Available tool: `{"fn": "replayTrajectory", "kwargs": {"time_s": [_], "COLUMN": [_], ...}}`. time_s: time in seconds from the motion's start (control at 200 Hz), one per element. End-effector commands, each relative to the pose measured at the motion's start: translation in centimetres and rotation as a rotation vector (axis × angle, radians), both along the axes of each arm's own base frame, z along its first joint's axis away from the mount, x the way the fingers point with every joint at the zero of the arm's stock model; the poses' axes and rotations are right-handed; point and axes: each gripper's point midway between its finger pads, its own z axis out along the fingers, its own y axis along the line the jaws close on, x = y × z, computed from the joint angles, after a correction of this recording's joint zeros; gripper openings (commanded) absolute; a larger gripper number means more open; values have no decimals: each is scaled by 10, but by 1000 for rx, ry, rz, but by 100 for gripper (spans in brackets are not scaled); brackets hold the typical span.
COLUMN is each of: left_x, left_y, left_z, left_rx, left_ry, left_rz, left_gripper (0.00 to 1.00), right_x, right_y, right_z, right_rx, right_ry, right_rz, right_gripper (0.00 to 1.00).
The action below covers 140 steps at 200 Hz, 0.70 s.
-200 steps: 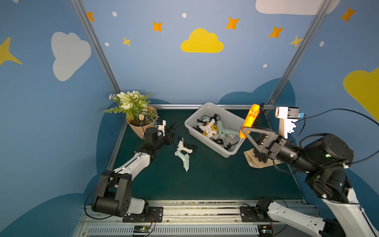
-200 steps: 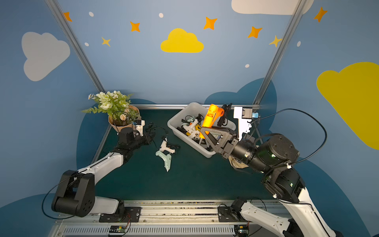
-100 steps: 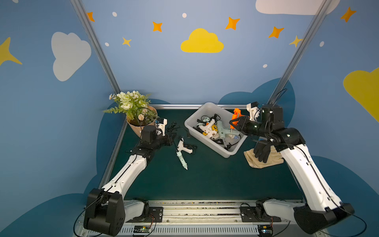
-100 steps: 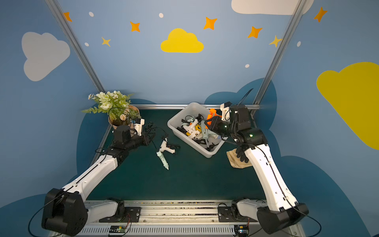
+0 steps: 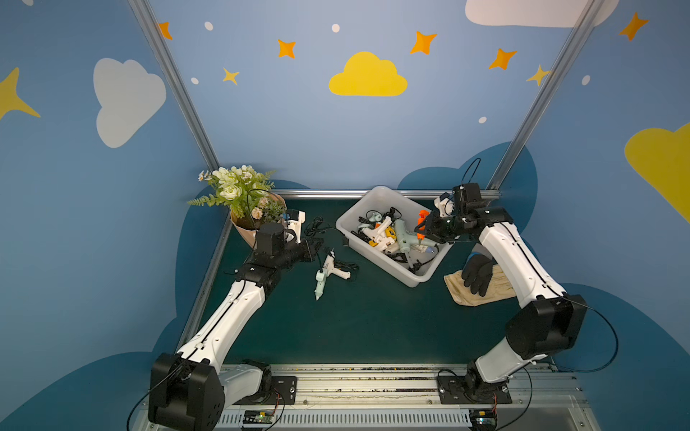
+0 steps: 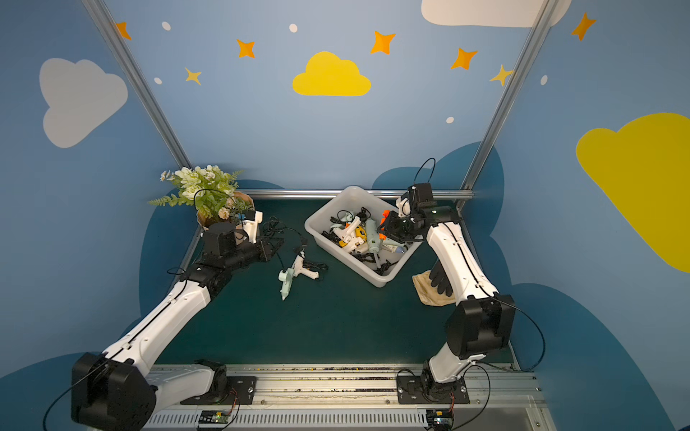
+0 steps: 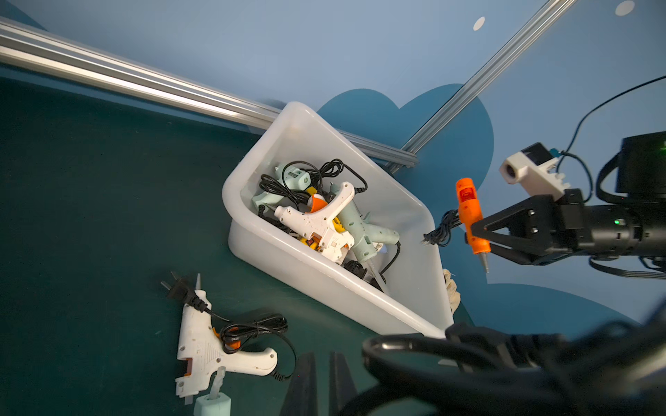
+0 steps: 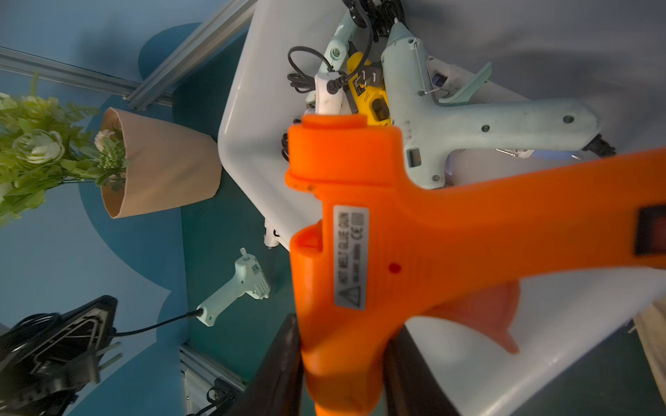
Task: Put the hot melt glue gun into the storage box
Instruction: Place the hot melt adhesive gun in the storage box.
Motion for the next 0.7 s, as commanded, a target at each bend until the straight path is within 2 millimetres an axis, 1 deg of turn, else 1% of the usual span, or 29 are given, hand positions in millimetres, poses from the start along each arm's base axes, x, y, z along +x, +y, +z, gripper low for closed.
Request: {"fn": "replayTrajectory", "kwargs": {"time_s": [0.0,0.175,0.24,0.31,0.396,0.456,0.516,0.591,0.696], "left_x": [-4,-7,-8,-9,-12,-13,-13,-16,-18], "left_y": [-4,-6,-6,-6,-6,-5,-4,-5,-4], "left_z": [22,25,26,29,33,36,37,41,44], "left_rx": [-19,-17,-16,-20,-24,-26,-28,-33,-33], "left_ry": [-36,-38,-39,-46,-54,-59,-59,-64,-69], "left_rz": [-16,-16,-15,-14,-15,-9,-2,-6,-1], "left_gripper": [3,3,3,3,3,3,3,3,3], "right_x": [4,11,13,16,21,25,28,31,34], "right_y": [4,-3,-4,1,8,14,18,24,30], "right_z": [-11,-51,-64,-78,-93,-100,-105,-108,-109], "right_rx": [-29,-124,-155,-179,-226,-259,-285,-296,-305], "right_ry": [32,177,223,260,283,288,300,311,313], "right_rz": [50,36,50,78,108,130,151,173,190], "right_gripper": [0,0,3,6,13,17,25,31,43]}}
